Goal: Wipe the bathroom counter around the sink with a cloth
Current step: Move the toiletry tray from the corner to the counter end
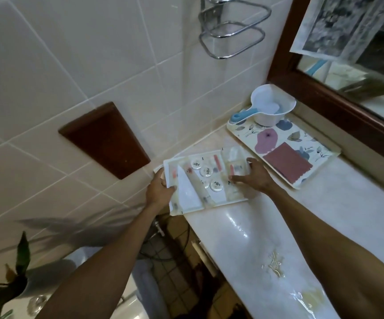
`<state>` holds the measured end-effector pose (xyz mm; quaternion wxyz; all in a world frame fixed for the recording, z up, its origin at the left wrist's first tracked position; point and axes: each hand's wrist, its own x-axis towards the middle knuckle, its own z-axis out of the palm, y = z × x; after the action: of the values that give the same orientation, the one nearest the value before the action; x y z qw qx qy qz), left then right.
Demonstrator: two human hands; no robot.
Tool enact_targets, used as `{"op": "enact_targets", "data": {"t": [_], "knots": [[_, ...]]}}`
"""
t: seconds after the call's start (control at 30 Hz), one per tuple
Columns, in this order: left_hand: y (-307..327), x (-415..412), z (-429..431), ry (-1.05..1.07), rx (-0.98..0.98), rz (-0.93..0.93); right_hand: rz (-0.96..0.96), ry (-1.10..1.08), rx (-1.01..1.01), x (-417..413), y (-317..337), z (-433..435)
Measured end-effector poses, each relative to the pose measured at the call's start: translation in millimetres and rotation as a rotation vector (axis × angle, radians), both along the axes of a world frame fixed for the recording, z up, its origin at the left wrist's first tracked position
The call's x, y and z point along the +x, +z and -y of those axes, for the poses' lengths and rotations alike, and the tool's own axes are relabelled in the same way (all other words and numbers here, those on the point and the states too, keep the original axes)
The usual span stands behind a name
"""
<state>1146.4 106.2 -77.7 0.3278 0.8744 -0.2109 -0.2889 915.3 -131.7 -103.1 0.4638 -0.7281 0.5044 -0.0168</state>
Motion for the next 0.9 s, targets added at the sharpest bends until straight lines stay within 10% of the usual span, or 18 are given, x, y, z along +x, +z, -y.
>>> {"op": "enact_targets", "data": {"t": [0.47, 0.9], "knots": [[-12, -4, 11, 0.174, 0.024, -0.058, 0.056, 0.333, -0.163, -8, 23, -10], [-2, -13, 11, 0.339, -0.062, -0.244, 0.127, 0.152, -0.225, 3, 16, 1]]}}
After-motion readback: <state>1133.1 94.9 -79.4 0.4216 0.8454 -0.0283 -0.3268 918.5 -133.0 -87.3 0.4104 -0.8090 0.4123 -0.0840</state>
